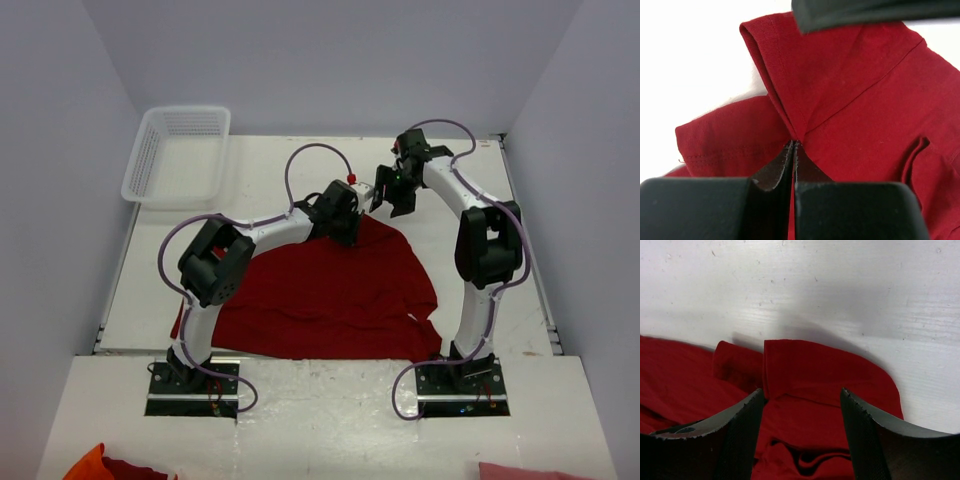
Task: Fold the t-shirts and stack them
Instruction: Grap the side of the flattened tshirt furthest away from the robot with both arms
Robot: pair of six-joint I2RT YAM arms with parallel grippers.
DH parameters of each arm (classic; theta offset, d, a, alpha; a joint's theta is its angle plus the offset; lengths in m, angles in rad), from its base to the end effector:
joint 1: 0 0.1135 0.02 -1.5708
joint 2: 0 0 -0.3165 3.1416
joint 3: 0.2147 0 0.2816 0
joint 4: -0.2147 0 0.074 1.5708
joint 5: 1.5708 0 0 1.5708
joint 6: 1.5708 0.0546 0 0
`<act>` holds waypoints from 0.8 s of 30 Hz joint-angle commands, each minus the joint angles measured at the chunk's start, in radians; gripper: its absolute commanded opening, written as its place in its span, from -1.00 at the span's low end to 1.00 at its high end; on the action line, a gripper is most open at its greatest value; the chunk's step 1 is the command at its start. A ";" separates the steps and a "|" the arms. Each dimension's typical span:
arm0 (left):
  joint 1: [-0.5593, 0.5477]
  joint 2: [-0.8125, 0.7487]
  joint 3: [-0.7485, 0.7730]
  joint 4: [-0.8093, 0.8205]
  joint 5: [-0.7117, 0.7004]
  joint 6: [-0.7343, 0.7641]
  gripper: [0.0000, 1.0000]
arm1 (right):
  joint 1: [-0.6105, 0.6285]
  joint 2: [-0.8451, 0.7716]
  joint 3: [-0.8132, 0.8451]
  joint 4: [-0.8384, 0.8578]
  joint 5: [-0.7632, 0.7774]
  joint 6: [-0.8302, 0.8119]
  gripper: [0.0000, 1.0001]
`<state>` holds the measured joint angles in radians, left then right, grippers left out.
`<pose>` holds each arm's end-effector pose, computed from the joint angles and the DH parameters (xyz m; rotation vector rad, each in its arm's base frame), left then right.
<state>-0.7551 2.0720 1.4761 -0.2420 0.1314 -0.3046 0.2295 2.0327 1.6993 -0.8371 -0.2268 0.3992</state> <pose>0.3732 -0.3610 0.1911 0.6202 2.4237 -0.6271 0.4746 0.1235 0.2463 0.1724 2.7874 0.4775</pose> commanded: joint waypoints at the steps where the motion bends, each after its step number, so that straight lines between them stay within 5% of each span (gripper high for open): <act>1: -0.004 -0.043 -0.002 0.046 0.016 -0.005 -1.00 | 0.013 -0.017 0.025 0.001 -0.003 -0.028 0.27; 24: -0.006 -0.076 -0.046 0.064 0.033 -0.011 -1.00 | 0.080 0.146 0.140 -0.019 0.014 -0.049 0.17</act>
<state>-0.7551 2.0567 1.4410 -0.2226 0.1463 -0.3050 0.3088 2.1784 1.8156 -0.8539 -0.2245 0.3607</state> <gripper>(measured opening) 0.002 0.588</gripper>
